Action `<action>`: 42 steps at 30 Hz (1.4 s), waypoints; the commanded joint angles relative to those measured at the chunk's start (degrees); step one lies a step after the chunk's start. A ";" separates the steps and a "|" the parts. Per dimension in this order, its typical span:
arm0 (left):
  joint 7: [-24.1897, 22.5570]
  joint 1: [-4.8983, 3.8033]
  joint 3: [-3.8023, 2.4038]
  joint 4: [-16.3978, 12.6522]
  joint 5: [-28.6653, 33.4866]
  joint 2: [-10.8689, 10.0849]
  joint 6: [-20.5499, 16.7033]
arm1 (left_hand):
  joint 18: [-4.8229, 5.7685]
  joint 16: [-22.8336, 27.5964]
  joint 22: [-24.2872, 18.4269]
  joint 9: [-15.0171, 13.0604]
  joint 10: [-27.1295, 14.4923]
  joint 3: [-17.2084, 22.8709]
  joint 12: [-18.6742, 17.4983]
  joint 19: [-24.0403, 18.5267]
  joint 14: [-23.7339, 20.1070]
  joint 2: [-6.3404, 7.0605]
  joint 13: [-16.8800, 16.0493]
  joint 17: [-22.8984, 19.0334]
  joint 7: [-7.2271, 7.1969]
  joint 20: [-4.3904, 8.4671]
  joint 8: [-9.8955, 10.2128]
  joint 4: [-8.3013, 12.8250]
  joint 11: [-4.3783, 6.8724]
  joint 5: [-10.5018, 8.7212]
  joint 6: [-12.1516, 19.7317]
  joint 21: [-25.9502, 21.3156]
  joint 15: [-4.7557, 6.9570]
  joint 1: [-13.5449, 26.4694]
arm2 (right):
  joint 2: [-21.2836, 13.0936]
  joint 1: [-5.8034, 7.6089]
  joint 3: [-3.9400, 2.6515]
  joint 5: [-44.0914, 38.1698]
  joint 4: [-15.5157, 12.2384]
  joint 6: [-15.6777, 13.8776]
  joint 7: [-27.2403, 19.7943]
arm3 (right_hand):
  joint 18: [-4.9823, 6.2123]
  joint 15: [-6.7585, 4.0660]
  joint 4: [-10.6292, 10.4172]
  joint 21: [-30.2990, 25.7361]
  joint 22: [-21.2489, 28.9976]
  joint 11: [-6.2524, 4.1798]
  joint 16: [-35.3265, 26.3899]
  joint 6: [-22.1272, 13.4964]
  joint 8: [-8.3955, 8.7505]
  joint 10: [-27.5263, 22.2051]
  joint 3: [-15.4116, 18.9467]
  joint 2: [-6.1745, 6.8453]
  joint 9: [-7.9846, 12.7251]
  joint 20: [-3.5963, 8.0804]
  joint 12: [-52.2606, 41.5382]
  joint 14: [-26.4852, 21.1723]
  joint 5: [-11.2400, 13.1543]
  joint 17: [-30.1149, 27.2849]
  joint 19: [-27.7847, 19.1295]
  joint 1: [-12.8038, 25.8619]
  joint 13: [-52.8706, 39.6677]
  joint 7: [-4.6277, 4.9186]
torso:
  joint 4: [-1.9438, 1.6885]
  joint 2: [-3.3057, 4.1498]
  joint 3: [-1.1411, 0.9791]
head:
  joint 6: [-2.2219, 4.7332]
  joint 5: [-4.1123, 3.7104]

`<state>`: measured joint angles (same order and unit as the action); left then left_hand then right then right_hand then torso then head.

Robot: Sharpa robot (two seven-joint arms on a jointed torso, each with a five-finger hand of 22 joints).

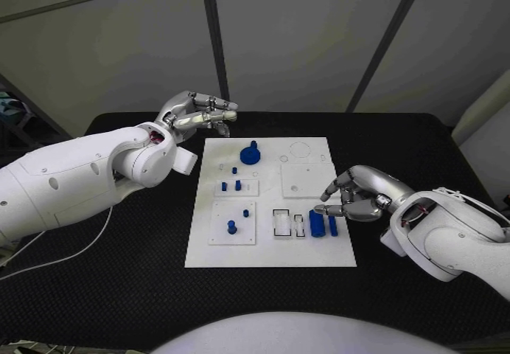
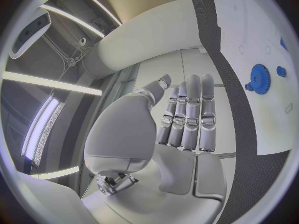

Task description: Assemble the parts on the task board

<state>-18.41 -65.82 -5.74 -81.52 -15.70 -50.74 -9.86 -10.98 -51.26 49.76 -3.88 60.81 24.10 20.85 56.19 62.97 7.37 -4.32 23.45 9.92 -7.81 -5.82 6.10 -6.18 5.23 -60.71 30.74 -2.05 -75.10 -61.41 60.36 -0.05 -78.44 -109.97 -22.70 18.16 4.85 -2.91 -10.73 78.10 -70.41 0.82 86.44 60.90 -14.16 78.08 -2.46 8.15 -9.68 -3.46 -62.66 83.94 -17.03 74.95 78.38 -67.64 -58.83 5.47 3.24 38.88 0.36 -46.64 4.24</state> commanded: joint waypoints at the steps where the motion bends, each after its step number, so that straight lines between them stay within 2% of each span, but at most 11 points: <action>1: -0.29 -0.08 0.02 -0.24 0.13 0.06 0.45 | 0.60 -0.19 -0.03 0.02 -0.52 -0.13 0.23 0.31 -0.52 -0.53 0.05 -0.06 0.03 -0.27 -0.12 0.18 -0.02 -0.08 0.25 -0.33 -0.07 -0.06 | -1.05 0.02 -0.02 2.03 -0.81 1.53 7.06 | -0.75 -0.12 -2.24 0.75 -1.19 -0.03 0.93 -1.24 -2.48 0.30 3.24 -0.96 -2.08 0.15 -6.35 4.91 -0.96 8.97 0.79 -0.83 -7.28 -0.29 | 0.41 -0.08 0.05 | 0.09 -0.67; 4: -0.28 -0.08 0.04 -0.26 0.13 0.12 0.50 | 0.60 -0.19 -0.03 0.02 -0.52 -0.13 0.23 0.31 -0.52 -0.53 0.05 -0.06 0.03 -0.27 -0.12 0.18 -0.02 -0.08 0.25 -0.33 -0.07 -0.06 | -1.26 -0.05 0.00 1.23 -0.78 1.28 8.75 | -0.81 -0.12 -3.14 0.92 -1.48 -0.06 1.12 -1.78 -3.68 0.13 4.52 -1.55 -3.16 0.12 -7.42 4.96 -1.17 9.37 0.92 -1.65 -8.73 -0.31 | 0.47 -0.04 -0.04 | 0.11 -0.86; 6: -0.27 -0.08 0.05 -0.26 0.13 0.14 0.51 | 0.61 -0.19 -0.02 0.01 -0.52 -0.16 0.25 0.31 -0.54 -0.52 0.05 -0.06 0.01 -0.27 -0.16 0.17 -0.02 -0.08 0.21 -0.35 -0.08 -0.04 | -1.06 -0.21 0.02 0.80 -0.66 1.24 9.60 | -0.86 -0.11 -4.10 1.10 -1.80 -0.05 1.31 -2.66 -4.94 0.01 6.10 -1.98 -4.39 0.09 -8.04 5.03 -1.26 9.78 1.05 -2.63 -9.82 -0.31 | 0.40 -0.06 0.02 | 0.11 -1.00; 12: -0.27 -0.08 0.06 -0.32 0.13 0.06 0.51 | 0.61 -0.19 -0.02 0.01 -0.52 -0.16 0.25 0.31 -0.54 -0.52 0.05 -0.06 0.01 -0.27 -0.16 0.17 -0.02 -0.08 0.21 -0.35 -0.08 -0.04 | 0.48 -0.88 0.09 -0.70 -0.01 0.93 11.54 | -0.92 -0.07 -5.14 1.29 -2.14 -0.04 1.46 -3.31 -5.83 0.16 7.61 -1.98 -5.29 0.06 -8.53 5.09 -1.28 10.12 1.21 -2.86 -10.67 -0.31 | 0.27 0.00 0.06 | 0.05 -1.21; 18: -0.29 -0.08 0.07 -0.40 0.13 -0.03 0.53 | 0.61 -0.19 -0.02 0.01 -0.52 -0.16 0.25 0.31 -0.54 -0.52 0.05 -0.06 0.01 -0.27 -0.16 0.17 -0.02 -0.08 0.21 -0.35 -0.08 -0.04 | 2.41 -1.58 0.14 -2.45 0.98 0.74 12.80 | -0.97 -0.07 -5.56 1.42 -2.37 -0.04 1.59 -3.56 -6.23 0.54 8.32 -1.93 -5.69 0.05 -9.20 5.14 -1.32 10.41 1.32 -2.90 -11.52 -0.33 | 0.11 -0.02 0.07 | -0.04 -1.07; 29: -0.31 -0.08 0.07 -0.55 0.13 -0.17 0.54 | 0.61 -0.20 -0.02 0.01 -0.53 -0.17 0.26 0.31 -0.54 -0.53 0.05 -0.06 0.00 -0.27 -0.17 0.16 -0.01 -0.08 0.19 -0.35 -0.08 -0.03 | 4.85 -3.18 0.18 -4.25 1.90 2.42 13.86 | -0.96 -0.07 -5.55 1.40 -2.36 -0.06 1.63 -3.75 -6.61 0.50 8.77 -1.96 -6.05 0.04 -9.20 5.16 -1.40 10.49 1.28 -3.39 -11.65 -0.36 | 0.22 0.01 0.10 | -0.43 -0.62; 42: -0.23 -0.08 0.07 -0.67 0.13 -0.35 0.61 | 0.62 -0.20 -0.02 -0.01 -0.54 -0.20 0.30 0.30 -0.57 -0.56 0.05 -0.07 -0.02 -0.28 -0.22 0.13 0.00 -0.09 0.13 -0.38 -0.09 0.00 | 6.55 -3.84 0.19 -6.05 2.89 4.06 14.69 | -0.97 -0.09 -5.54 1.42 -2.41 -0.09 1.62 -3.77 -7.01 0.43 9.15 -1.94 -6.40 0.04 -9.16 5.15 -1.35 10.48 1.28 -3.75 -11.72 -0.41 | 0.15 0.00 0.11 | -0.79 -0.23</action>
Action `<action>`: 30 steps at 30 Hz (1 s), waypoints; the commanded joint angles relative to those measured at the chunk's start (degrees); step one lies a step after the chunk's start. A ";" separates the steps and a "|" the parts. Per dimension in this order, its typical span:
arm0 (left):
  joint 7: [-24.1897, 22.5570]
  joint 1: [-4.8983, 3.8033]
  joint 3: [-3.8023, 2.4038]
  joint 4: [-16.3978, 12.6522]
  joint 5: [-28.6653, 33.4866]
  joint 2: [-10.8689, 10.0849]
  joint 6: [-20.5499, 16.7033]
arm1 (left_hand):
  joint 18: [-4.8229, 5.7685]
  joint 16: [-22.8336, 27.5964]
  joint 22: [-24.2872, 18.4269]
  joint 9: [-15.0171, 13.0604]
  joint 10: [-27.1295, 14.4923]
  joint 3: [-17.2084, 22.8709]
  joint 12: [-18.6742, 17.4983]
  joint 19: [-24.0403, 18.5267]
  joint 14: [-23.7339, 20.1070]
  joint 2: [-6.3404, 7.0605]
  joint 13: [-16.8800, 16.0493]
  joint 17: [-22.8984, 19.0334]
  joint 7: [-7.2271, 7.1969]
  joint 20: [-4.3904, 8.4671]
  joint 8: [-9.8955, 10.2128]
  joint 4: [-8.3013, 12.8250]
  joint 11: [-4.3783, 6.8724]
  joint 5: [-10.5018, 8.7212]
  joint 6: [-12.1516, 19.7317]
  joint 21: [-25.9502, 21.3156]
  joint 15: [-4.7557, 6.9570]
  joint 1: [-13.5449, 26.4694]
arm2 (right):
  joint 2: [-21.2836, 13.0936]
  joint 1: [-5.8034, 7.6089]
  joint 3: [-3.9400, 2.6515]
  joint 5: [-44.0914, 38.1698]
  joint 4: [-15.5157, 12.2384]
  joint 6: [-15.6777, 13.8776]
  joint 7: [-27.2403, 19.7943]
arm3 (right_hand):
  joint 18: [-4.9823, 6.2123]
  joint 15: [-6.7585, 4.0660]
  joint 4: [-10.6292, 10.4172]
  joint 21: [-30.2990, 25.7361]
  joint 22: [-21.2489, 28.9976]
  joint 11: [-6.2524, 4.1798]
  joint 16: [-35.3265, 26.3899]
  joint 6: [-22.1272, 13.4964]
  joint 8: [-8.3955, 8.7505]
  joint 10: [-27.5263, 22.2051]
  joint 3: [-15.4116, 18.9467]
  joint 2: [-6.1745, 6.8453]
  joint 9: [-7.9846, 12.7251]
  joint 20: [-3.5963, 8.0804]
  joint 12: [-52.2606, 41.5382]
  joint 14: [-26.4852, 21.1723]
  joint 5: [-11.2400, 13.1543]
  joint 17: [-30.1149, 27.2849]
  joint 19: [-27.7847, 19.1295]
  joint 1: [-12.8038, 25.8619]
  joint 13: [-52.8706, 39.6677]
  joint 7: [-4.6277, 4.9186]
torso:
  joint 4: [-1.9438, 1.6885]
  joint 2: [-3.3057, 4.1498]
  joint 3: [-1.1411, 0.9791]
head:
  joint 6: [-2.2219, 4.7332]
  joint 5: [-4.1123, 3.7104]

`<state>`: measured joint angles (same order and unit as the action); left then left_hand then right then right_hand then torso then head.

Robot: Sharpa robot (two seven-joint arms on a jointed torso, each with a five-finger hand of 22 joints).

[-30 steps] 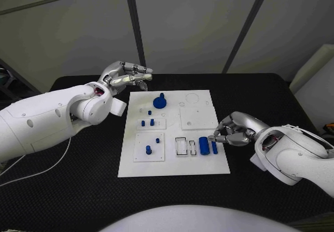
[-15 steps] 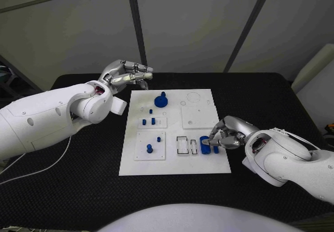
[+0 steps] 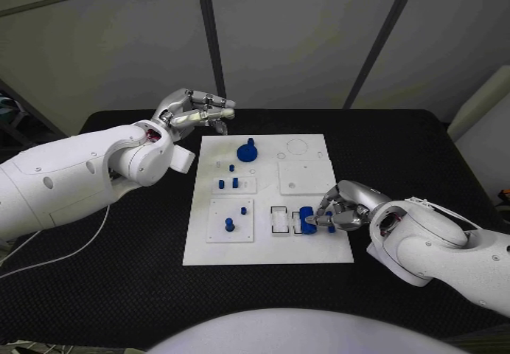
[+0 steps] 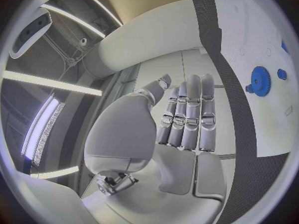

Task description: Assemble the parts on the task board

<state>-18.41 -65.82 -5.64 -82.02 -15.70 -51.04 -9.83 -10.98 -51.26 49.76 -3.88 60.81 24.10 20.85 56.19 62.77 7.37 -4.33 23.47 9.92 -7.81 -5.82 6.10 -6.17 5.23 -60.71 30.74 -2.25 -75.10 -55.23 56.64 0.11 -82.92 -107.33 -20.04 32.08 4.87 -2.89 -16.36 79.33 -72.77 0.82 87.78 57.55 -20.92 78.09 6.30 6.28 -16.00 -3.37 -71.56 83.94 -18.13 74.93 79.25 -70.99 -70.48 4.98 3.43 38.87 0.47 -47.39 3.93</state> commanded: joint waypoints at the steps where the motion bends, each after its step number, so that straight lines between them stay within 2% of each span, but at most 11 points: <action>1: -0.20 -0.07 -0.04 -0.18 0.13 -0.06 0.61 | 0.62 -0.20 -0.02 -0.01 -0.54 -0.20 0.30 0.30 -0.37 -0.56 0.06 -0.09 -0.02 -0.28 -0.22 0.13 -0.01 -0.09 0.13 -0.38 0.11 0.00 | 0.61 -0.25 0.03 -1.70 0.45 1.50 0.83 | -0.99 -0.11 0.09 0.19 -0.06 -0.09 0.29 -0.42 -0.28 0.42 0.43 -0.06 -0.11 -0.04 -0.27 5.16 -0.25 10.53 0.40 -0.45 -0.09 0.07 | -0.03 0.00 0.00 | -0.03 0.10; 9: -0.11 -0.07 -0.04 -0.27 0.13 -0.17 0.72 | 0.62 -0.20 -0.02 -0.01 -0.54 -0.20 0.30 0.30 -0.37 -0.56 0.06 -0.09 -0.02 -0.28 -0.22 0.13 -0.01 -0.09 0.13 -0.38 0.11 0.00 | 2.51 -1.28 0.03 -2.21 1.51 1.83 1.06 | -0.99 -0.13 0.19 0.19 -0.08 -0.12 0.30 -0.57 -0.62 0.44 0.73 -0.09 -0.44 -0.03 -0.37 5.16 -0.21 10.56 0.38 -0.97 -0.31 0.04 | -0.08 0.00 0.02 | -0.15 0.23; 20: -0.04 -0.07 -0.04 -0.31 0.13 -0.23 0.77 | 0.62 -0.20 -0.02 -0.01 -0.54 -0.20 0.30 0.30 -0.37 -0.56 0.06 -0.09 -0.02 -0.28 -0.22 0.13 -0.01 -0.09 0.13 -0.38 0.11 0.00 | 3.16 -1.55 0.04 -2.75 1.87 2.49 1.69 | -0.97 -0.13 0.43 0.12 -0.01 -0.11 0.29 -1.01 -1.11 0.33 1.23 -0.14 -0.97 -0.02 -0.29 5.15 -0.70 10.57 0.29 -1.95 -0.45 0.07 | 0.04 -0.05 0.00 | -0.18 0.41; 24: 0.06 -0.07 -0.04 -0.30 0.13 -0.15 0.89 | 0.63 -0.22 -0.03 -0.01 -0.59 -0.29 0.35 0.29 -0.40 -0.57 0.07 -0.11 0.00 -0.29 -0.24 0.03 -0.01 -0.10 0.13 -0.43 0.09 0.13 | 3.17 -1.56 0.04 -2.91 1.86 2.61 2.06 | -0.97 -0.13 1.13 0.09 -0.04 -0.09 0.28 -1.68 -1.90 0.19 1.74 -0.38 -1.83 -0.02 -0.15 5.14 -4.89 10.55 0.24 -3.95 -0.68 0.12 | 0.04 -0.06 -0.01 | -0.18 0.32; 27: 0.10 -0.07 -0.04 -0.30 0.13 -0.12 0.97 | 0.63 -0.22 -0.03 -0.01 -0.59 -0.29 0.35 0.29 -0.40 -0.57 0.07 -0.11 0.00 -0.29 -0.24 0.03 -0.01 -0.10 0.13 -0.43 0.09 0.13 | 3.07 -1.56 0.04 -2.76 1.69 1.97 2.30 | -0.98 -0.23 1.94 0.14 -0.16 -0.21 0.32 -1.83 -2.50 0.24 1.61 -0.72 -2.40 0.07 -0.16 5.16 -10.10 10.66 0.29 -5.81 -0.96 0.03 | 0.05 -0.08 0.00 | -0.12 0.19; 28: 0.10 -0.07 -0.04 -0.29 0.13 -0.12 0.97 | 0.63 -0.22 -0.03 -0.01 -0.59 -0.29 0.35 0.29 -0.40 -0.57 0.07 -0.11 0.00 -0.29 -0.24 0.03 -0.01 -0.10 0.13 -0.43 0.09 0.13 | 3.05 -1.56 0.04 -2.72 1.66 1.90 2.31 | -0.98 -0.25 1.99 0.15 -0.18 -0.23 0.33 -1.83 -2.55 0.27 1.59 -0.75 -2.45 0.07 -0.19 5.16 -10.55 10.68 0.30 -5.94 -1.01 0.01 | 0.05 -0.08 0.00 | -0.12 0.19; 29: 0.10 -0.07 -0.04 -0.28 0.13 -0.11 1.00 | 0.63 -0.22 -0.03 -0.01 -0.59 -0.29 0.35 0.29 -0.40 -0.57 0.07 -0.11 0.00 -0.29 -0.24 0.03 -0.01 -0.10 0.13 -0.43 0.09 0.13 | 2.87 -1.57 0.04 -2.32 1.38 1.10 2.37 | -1.02 -0.39 2.29 0.28 -0.40 -0.42 0.44 -1.66 -2.92 0.69 1.33 -1.05 -2.76 0.17 -0.71 5.22 -13.80 10.94 0.43 -6.86 -1.64 -0.18 | 0.05 -0.09 0.00 | -0.09 0.14; 30: 0.11 -0.07 -0.04 -0.28 0.13 -0.11 1.00 | 0.63 -0.22 -0.03 -0.01 -0.59 -0.29 0.35 0.29 -0.40 -0.57 0.07 -0.11 0.00 -0.29 -0.24 0.03 -0.01 -0.10 0.13 -0.43 0.09 0.13 | 2.79 -1.57 0.04 -2.15 1.26 0.79 2.39 | -1.04 -0.45 2.35 0.34 -0.50 -0.50 0.48 -1.59 -3.06 0.85 1.24 -1.17 -2.88 0.22 -0.90 5.23 -14.87 11.02 0.50 -7.12 -1.87 -0.26 | 0.05 -0.09 0.00 | -0.09 0.14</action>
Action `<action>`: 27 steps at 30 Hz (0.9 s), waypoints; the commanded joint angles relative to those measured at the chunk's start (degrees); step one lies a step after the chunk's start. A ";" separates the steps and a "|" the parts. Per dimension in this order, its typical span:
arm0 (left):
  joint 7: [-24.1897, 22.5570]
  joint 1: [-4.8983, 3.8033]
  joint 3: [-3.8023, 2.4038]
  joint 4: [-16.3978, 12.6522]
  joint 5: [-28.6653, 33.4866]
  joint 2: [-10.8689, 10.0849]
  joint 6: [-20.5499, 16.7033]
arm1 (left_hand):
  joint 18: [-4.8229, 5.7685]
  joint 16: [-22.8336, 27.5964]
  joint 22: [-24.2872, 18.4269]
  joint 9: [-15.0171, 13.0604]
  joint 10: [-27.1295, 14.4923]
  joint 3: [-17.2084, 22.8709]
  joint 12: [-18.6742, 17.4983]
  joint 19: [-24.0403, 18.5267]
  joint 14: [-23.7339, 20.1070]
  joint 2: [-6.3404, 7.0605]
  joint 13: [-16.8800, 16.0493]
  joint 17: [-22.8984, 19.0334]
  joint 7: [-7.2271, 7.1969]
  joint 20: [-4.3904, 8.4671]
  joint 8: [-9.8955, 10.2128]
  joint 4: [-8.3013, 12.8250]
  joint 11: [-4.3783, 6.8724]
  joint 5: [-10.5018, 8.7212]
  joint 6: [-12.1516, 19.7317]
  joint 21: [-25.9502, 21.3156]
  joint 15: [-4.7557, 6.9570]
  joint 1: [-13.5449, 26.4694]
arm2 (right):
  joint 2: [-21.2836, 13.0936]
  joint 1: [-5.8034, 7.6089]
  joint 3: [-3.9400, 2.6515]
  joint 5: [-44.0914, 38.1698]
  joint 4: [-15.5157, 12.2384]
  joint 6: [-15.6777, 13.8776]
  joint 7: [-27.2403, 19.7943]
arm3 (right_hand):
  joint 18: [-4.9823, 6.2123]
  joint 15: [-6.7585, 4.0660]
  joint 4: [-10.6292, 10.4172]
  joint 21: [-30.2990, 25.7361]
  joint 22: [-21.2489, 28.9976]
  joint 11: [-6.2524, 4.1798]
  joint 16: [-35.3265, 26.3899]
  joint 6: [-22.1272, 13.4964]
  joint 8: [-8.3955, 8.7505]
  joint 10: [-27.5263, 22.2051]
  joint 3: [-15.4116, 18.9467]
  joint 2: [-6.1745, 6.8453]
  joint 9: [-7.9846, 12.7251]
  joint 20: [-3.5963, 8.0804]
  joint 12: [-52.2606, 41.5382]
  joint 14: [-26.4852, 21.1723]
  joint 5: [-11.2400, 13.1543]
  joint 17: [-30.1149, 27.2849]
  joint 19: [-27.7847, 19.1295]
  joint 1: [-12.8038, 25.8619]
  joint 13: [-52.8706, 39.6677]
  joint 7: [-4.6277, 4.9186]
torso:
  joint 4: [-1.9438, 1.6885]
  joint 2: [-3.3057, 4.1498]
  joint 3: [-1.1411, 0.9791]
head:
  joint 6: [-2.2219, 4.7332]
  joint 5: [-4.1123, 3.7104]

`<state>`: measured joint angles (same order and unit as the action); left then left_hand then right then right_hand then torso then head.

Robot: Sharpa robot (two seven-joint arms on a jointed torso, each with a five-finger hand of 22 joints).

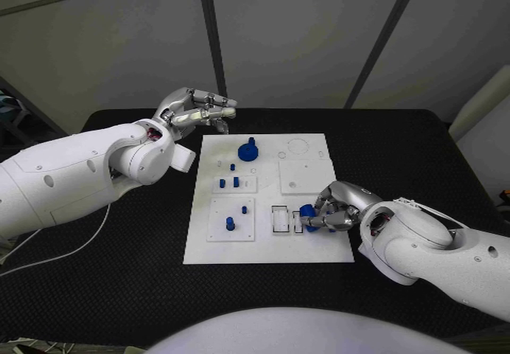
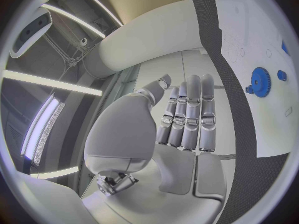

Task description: Assemble the parts on the task board

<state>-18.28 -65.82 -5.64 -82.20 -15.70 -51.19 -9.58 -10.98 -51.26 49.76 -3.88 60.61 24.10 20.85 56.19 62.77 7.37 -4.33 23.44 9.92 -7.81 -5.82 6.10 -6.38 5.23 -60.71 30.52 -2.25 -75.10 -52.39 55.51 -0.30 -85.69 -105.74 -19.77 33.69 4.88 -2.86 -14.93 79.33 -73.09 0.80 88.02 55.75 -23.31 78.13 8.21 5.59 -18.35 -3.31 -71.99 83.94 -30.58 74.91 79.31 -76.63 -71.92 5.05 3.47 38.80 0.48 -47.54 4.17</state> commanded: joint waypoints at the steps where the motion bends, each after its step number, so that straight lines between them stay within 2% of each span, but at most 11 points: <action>1: -0.02 -0.08 -0.04 -0.08 0.13 0.05 0.76 | 0.63 -0.22 -0.03 0.00 -0.39 -0.30 0.35 0.29 -0.40 -0.57 0.08 -0.07 0.00 -0.29 -0.24 0.03 0.19 -0.10 0.14 -0.21 0.09 0.13 | -0.19 -0.44 0.45 1.03 -0.56 -0.03 0.81 | -1.08 -0.53 0.92 0.43 -0.33 -0.56 0.29 0.27 -0.82 0.99 -0.73 -0.58 -0.67 0.22 -0.67 5.26 -3.53 11.13 0.53 -1.68 -0.68 -0.40 | 0.03 -0.03 -0.02 | 0.06 -0.14; 4: -0.01 -0.08 -0.04 -0.03 0.13 0.08 0.77 | 0.63 -0.22 -0.03 0.00 -0.41 -0.30 0.36 0.29 -0.41 -0.57 0.08 -0.08 0.00 -0.29 -0.24 0.04 0.19 -0.10 0.16 -0.21 0.10 0.13 | -0.63 -0.44 0.44 2.69 -1.22 -1.40 0.82 | -1.14 -0.66 0.78 0.62 -0.63 -0.71 0.40 0.36 -1.10 1.37 -0.83 -0.79 -0.97 0.33 -1.10 5.31 -5.46 11.38 0.72 -1.90 -1.22 -0.57 | 0.09 -0.02 -0.04 | 0.15 -0.07; 7: 0.03 -0.08 -0.04 0.01 0.13 0.14 0.80 | 0.63 -0.22 -0.03 0.00 -0.41 -0.30 0.36 0.29 -0.41 -0.57 0.08 -0.08 0.00 -0.29 -0.24 0.04 0.19 -0.10 0.16 -0.21 0.10 0.13 | -1.23 -0.43 0.43 5.12 -2.22 -3.21 0.74 | -1.18 -0.75 0.66 0.74 -0.83 -0.82 0.47 0.51 -1.31 1.69 -0.92 -0.94 -1.19 0.40 -1.47 5.34 -6.40 11.54 0.83 -2.03 -1.66 -0.70 | 0.02 -0.02 0.01 | 0.18 -0.22; 12: 0.07 -0.08 -0.04 0.08 0.13 0.22 0.81 | 0.63 -0.22 -0.03 0.00 -0.41 -0.30 0.36 0.29 -0.41 -0.57 0.08 -0.08 0.00 -0.29 -0.24 0.04 0.19 -0.10 0.16 -0.21 0.10 0.13 | -2.07 -0.40 0.41 8.58 -3.53 -6.00 0.55 | -1.19 -0.82 0.31 0.76 -0.86 -0.91 0.48 0.74 -1.56 2.00 -0.84 -1.01 -1.42 0.47 -1.83 5.35 -6.85 11.57 0.85 -1.73 -2.06 -0.81 | -0.07 -0.07 0.11 | 0.35 -0.38; 19: 0.10 -0.08 -0.04 0.12 0.13 0.25 0.80 | 0.62 -0.23 -0.02 0.00 -0.43 -0.29 0.37 0.29 -0.42 -0.59 0.09 -0.08 -0.01 -0.28 -0.24 0.06 0.20 -0.08 0.17 -0.23 0.10 0.07 | -2.75 -0.37 0.37 11.48 -4.50 -10.41 -0.26 | -1.22 -0.99 -0.02 0.86 -1.03 -1.16 0.53 1.15 -1.96 2.46 -0.89 -1.24 -1.80 0.60 -2.36 5.37 -7.38 11.69 0.94 -1.69 -2.64 -1.13 | -0.03 0.04 0.04 | 0.50 -0.40; 27: 0.11 -0.08 -0.03 0.17 0.13 0.34 0.85 | 0.62 -0.23 -0.02 0.00 -0.43 -0.29 0.37 0.29 -0.42 -0.59 0.09 -0.08 -0.01 -0.28 -0.24 0.06 0.20 -0.08 0.17 -0.23 0.10 0.07 | -2.68 -0.36 0.35 12.11 -5.21 -13.07 -1.52 | -1.31 -1.12 -0.16 1.14 -1.47 -1.32 0.66 1.43 -2.24 2.79 -0.95 -1.34 -2.07 0.71 -2.76 5.43 -7.69 11.99 1.21 -1.75 -3.07 -1.31 | 0.01 0.03 0.04 | 0.56 -0.37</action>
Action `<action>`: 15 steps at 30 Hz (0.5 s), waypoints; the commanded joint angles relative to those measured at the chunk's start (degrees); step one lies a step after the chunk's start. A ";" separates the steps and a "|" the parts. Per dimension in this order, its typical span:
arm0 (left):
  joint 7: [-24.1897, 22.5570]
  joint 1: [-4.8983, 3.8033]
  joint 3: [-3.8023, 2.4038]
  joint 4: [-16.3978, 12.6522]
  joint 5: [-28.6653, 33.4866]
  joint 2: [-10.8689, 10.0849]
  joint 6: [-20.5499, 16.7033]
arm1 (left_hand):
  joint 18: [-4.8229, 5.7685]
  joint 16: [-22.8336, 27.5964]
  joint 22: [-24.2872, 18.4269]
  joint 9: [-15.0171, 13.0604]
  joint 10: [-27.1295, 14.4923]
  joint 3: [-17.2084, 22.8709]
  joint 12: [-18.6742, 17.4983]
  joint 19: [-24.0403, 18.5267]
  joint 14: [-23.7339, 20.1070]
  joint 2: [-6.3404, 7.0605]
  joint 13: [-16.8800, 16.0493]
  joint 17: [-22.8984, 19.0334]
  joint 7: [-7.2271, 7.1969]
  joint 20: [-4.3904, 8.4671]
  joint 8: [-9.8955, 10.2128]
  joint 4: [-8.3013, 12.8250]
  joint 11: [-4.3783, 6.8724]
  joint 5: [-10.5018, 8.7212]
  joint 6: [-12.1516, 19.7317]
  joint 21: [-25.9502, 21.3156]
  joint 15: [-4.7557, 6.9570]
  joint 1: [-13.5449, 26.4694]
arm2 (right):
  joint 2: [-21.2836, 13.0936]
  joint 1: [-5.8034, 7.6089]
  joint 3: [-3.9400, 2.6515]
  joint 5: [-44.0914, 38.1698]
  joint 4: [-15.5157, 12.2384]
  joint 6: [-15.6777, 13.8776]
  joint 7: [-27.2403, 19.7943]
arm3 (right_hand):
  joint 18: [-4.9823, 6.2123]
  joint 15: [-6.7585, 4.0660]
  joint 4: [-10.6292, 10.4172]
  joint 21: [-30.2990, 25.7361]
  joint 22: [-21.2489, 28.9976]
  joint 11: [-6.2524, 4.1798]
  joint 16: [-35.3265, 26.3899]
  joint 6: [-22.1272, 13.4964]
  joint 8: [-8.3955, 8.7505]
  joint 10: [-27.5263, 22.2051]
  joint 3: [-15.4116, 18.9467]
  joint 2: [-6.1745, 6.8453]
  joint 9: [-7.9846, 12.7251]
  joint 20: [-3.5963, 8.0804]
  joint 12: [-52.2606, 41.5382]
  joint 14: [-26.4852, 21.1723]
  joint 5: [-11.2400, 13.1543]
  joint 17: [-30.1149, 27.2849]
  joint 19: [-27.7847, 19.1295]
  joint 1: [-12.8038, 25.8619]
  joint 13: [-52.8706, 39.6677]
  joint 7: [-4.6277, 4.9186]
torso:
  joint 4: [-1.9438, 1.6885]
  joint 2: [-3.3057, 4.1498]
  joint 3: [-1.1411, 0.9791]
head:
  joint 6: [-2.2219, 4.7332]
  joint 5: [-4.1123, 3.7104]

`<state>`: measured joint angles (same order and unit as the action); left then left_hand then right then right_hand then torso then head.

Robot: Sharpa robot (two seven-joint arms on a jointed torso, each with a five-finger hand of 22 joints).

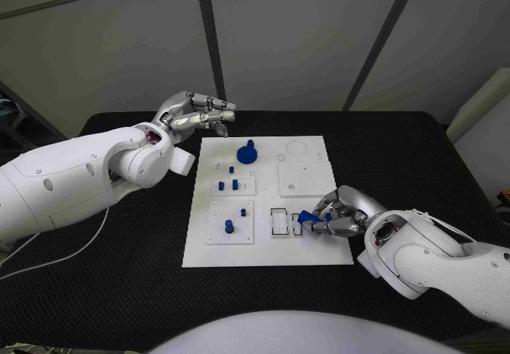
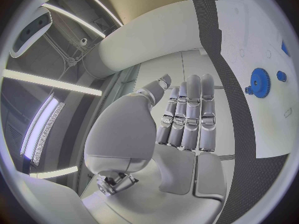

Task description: Assemble the parts on the task board

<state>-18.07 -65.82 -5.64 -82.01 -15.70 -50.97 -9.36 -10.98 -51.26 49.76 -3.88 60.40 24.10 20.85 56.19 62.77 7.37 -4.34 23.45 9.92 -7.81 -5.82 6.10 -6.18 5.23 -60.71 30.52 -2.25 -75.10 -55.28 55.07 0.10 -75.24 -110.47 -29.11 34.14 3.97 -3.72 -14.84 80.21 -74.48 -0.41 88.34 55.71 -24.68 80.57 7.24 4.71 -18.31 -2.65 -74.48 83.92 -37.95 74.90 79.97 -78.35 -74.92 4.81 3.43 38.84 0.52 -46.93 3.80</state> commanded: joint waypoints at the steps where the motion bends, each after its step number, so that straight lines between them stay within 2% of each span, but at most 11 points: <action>1: -0.09 -0.08 -0.03 -0.02 0.13 0.13 0.65 | 0.62 -0.23 -0.02 0.00 -0.23 -0.29 0.37 0.29 -0.42 -0.59 0.09 -0.10 -0.01 -0.28 -0.24 0.06 0.00 -0.08 0.17 -0.23 0.10 0.07 | 0.27 0.08 -0.05 1.70 -0.63 -3.99 -2.14 | -0.42 -0.28 -0.29 0.28 -0.13 -0.13 0.34 1.51 -0.91 0.38 0.02 -0.47 -2.14 0.07 -0.30 5.45 -0.34 12.03 0.58 -0.01 -0.11 -1.09 | 0.03 0.01 -0.01 | -0.03 0.03; 15: 0.00 -0.08 -0.03 -0.06 0.13 0.19 0.81 | 0.62 -0.24 -0.02 0.00 -0.24 -0.29 0.40 0.29 -0.44 -0.62 0.09 -0.10 -0.01 -0.28 -0.25 0.05 0.00 -0.08 0.17 -0.24 0.10 0.06 | 3.14 0.11 -0.08 1.55 -0.28 -4.31 -3.26 | -0.44 -0.53 -0.76 0.38 -0.29 -0.45 0.42 1.97 -1.45 0.72 0.02 -0.69 -2.72 0.29 -0.60 5.49 -0.28 12.20 0.67 0.13 -0.48 -1.49 | -0.12 0.05 0.03 | -0.01 0.35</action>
<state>-18.01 -65.82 -5.63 -82.01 -15.70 -50.84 -9.24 -10.98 -51.26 49.76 -3.88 60.41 24.10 20.85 56.19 62.77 7.37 -4.34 23.40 9.92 -7.81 -5.82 6.10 -6.18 5.23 -60.71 30.52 -2.25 -75.10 -52.30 55.10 0.05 -73.76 -110.78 -32.36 32.04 3.98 -3.85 -15.32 80.26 -74.70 -0.73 88.55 55.79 -24.87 80.89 7.37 4.50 -18.31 -2.44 -74.91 84.07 -37.94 74.90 80.17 -78.08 -74.91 4.89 3.37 38.86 0.52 -46.93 4.04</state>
